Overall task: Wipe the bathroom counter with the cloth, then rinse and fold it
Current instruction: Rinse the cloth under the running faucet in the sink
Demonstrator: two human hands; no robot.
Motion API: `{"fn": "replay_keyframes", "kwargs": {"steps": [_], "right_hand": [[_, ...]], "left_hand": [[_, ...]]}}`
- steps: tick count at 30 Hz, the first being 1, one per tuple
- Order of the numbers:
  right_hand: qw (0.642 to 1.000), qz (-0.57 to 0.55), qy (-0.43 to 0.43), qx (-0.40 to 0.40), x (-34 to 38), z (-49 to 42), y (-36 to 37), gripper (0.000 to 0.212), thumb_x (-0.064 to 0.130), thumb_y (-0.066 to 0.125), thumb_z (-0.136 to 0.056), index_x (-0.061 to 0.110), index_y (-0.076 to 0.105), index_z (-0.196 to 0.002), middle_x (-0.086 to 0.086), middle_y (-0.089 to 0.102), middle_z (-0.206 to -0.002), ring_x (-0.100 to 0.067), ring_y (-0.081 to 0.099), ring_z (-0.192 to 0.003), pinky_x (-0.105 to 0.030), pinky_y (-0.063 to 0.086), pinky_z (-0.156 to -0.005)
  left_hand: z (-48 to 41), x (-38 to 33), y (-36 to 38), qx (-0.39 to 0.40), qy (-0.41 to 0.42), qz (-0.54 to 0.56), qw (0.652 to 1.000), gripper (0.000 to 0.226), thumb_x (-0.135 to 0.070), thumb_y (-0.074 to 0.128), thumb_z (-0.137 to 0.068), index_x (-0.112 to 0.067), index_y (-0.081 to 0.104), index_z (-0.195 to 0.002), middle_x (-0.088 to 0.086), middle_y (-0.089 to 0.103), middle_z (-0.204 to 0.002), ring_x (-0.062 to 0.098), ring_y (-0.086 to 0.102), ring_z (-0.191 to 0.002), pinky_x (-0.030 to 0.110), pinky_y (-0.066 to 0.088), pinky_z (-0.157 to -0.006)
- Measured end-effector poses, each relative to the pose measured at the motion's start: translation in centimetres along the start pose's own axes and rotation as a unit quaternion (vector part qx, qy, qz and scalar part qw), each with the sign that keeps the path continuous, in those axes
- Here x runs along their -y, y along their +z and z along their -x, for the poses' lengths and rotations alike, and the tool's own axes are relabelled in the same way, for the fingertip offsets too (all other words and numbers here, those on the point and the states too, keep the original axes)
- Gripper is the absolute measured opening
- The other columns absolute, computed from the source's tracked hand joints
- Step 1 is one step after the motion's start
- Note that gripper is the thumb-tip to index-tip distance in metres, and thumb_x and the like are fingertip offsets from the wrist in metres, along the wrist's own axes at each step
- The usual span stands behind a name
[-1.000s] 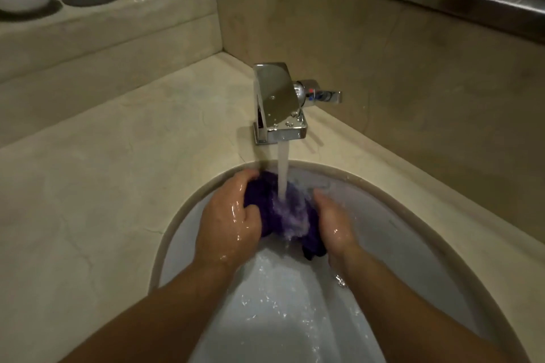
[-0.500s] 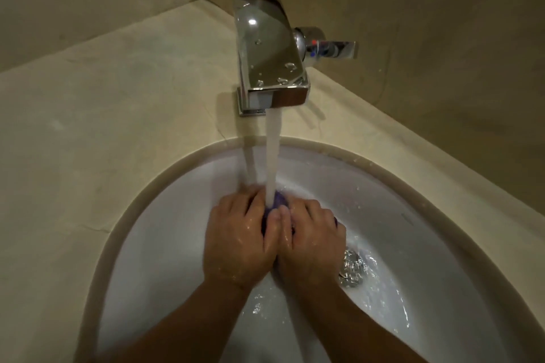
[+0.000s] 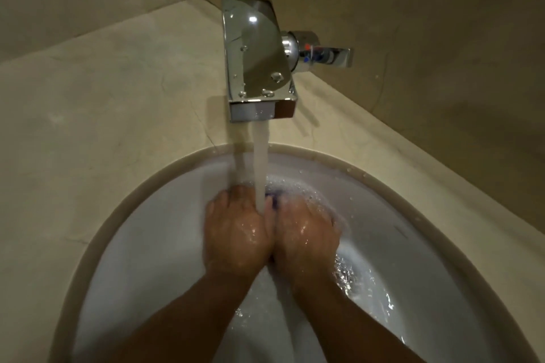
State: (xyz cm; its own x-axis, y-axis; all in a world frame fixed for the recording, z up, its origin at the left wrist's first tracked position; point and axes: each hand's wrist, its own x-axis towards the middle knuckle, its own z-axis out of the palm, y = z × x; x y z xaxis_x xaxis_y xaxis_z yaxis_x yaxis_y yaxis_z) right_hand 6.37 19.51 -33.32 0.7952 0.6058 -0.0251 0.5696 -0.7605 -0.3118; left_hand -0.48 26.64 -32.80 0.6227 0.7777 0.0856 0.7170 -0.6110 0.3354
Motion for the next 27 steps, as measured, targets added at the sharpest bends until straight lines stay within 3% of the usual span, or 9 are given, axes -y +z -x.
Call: {"fn": "replay_keyframes", "kwargs": {"steps": [3, 5, 8, 11, 13, 16, 21, 24, 27], "right_hand": [[0.971, -0.234, 0.007, -0.043, -0.1, 0.5, -1.1, 0.047, 0.05, 0.027, -0.1, 0.029, 0.07, -0.101, 0.012, 0.068, -0.086, -0.007, 0.062, -0.082, -0.026, 0.047, -0.082], [0.897, -0.432, 0.094, -0.031, 0.7, 0.7, -2.0, 0.036, 0.04, 0.037, -0.105, 0.027, 0.069, -0.093, 0.011, 0.069, -0.083, -0.002, 0.064, -0.08, -0.02, 0.049, -0.077], [0.761, -0.615, 0.205, 0.027, 1.8, 0.7, -3.1, 0.027, 0.035, 0.048, -0.101, 0.024, 0.071, -0.096, -0.001, 0.075, -0.095, -0.023, 0.07, -0.094, -0.041, 0.058, -0.085], [0.934, -0.349, 0.064, -0.038, 1.0, 1.8, -2.6, 0.03, 0.041, 0.036, -0.102, 0.035, 0.063, -0.116, 0.008, 0.066, -0.111, -0.017, 0.058, -0.104, -0.036, 0.049, -0.087], [0.98, -0.188, 0.012, -0.063, 0.2, 3.0, -2.0, 0.037, 0.044, 0.033, -0.101, 0.034, 0.06, -0.124, 0.004, 0.058, -0.12, -0.018, 0.05, -0.108, -0.036, 0.045, -0.088], [0.972, -0.216, 0.08, -0.041, 0.0, 3.8, -1.1, 0.044, 0.045, 0.025, -0.101, 0.03, 0.056, -0.129, 0.0, 0.055, -0.121, -0.02, 0.048, -0.108, -0.038, 0.046, -0.088], [0.925, -0.345, 0.118, -0.105, 1.2, 4.1, 0.1, 0.045, 0.05, 0.027, -0.097, 0.032, 0.067, -0.107, 0.015, 0.065, -0.097, -0.008, 0.06, -0.094, -0.03, 0.046, -0.085], [0.899, -0.415, 0.105, -0.089, 1.7, 3.8, 0.4, 0.035, 0.046, 0.032, -0.097, 0.041, 0.067, -0.099, 0.021, 0.067, -0.093, 0.005, 0.059, -0.092, -0.013, 0.042, -0.078], [0.891, -0.427, 0.114, -0.101, 1.3, 2.9, 0.8, 0.032, 0.045, 0.039, -0.095, 0.037, 0.069, -0.092, 0.015, 0.071, -0.09, 0.001, 0.062, -0.086, -0.024, 0.048, -0.076]], "left_hand": [[0.3, 0.0, -1.7, -0.034, 0.006, 0.118, 0.992, 0.049, -0.051, 0.031, -0.095, -0.019, 0.068, -0.1, 0.006, 0.064, -0.092, 0.026, 0.06, -0.085, 0.036, 0.048, -0.077], [0.0, -0.3, -3.3, -0.07, -0.054, 0.275, 0.957, 0.033, -0.048, 0.046, -0.094, -0.023, 0.067, -0.094, 0.0, 0.06, -0.094, 0.018, 0.059, -0.084, 0.028, 0.046, -0.072], [-1.1, -0.9, -6.4, -0.082, -0.172, 0.471, 0.861, 0.035, -0.049, 0.049, -0.096, -0.022, 0.071, -0.09, -0.004, 0.067, -0.09, 0.011, 0.063, -0.083, 0.027, 0.048, -0.073], [-0.8, 0.6, -7.0, -0.097, -0.134, 0.392, 0.905, 0.015, -0.03, 0.057, -0.098, -0.025, 0.068, -0.088, -0.007, 0.067, -0.085, 0.004, 0.061, -0.078, 0.024, 0.047, -0.072], [0.3, 1.8, -5.9, -0.07, -0.089, 0.32, 0.941, 0.012, -0.021, 0.058, -0.097, -0.026, 0.065, -0.09, -0.009, 0.063, -0.089, -0.003, 0.057, -0.082, 0.007, 0.041, -0.074], [2.1, 2.3, -3.7, -0.023, -0.061, 0.291, 0.954, 0.01, -0.02, 0.056, -0.098, -0.026, 0.064, -0.098, -0.014, 0.06, -0.092, -0.005, 0.057, -0.085, 0.004, 0.038, -0.073], [3.5, 1.7, -1.4, -0.01, 0.049, 0.212, 0.976, 0.038, -0.047, 0.034, -0.099, -0.027, 0.061, -0.118, -0.013, 0.06, -0.106, 0.009, 0.052, -0.094, 0.025, 0.042, -0.082], [3.1, 1.2, -0.8, -0.036, 0.031, 0.18, 0.983, 0.046, -0.053, 0.031, -0.097, -0.022, 0.064, -0.109, -0.005, 0.064, -0.101, 0.017, 0.055, -0.092, 0.028, 0.043, -0.078], [2.9, 0.5, -0.2, -0.076, 0.01, 0.153, 0.985, 0.032, -0.042, 0.044, -0.089, -0.02, 0.064, -0.099, 0.001, 0.061, -0.093, 0.022, 0.055, -0.086, 0.034, 0.043, -0.075]]}}
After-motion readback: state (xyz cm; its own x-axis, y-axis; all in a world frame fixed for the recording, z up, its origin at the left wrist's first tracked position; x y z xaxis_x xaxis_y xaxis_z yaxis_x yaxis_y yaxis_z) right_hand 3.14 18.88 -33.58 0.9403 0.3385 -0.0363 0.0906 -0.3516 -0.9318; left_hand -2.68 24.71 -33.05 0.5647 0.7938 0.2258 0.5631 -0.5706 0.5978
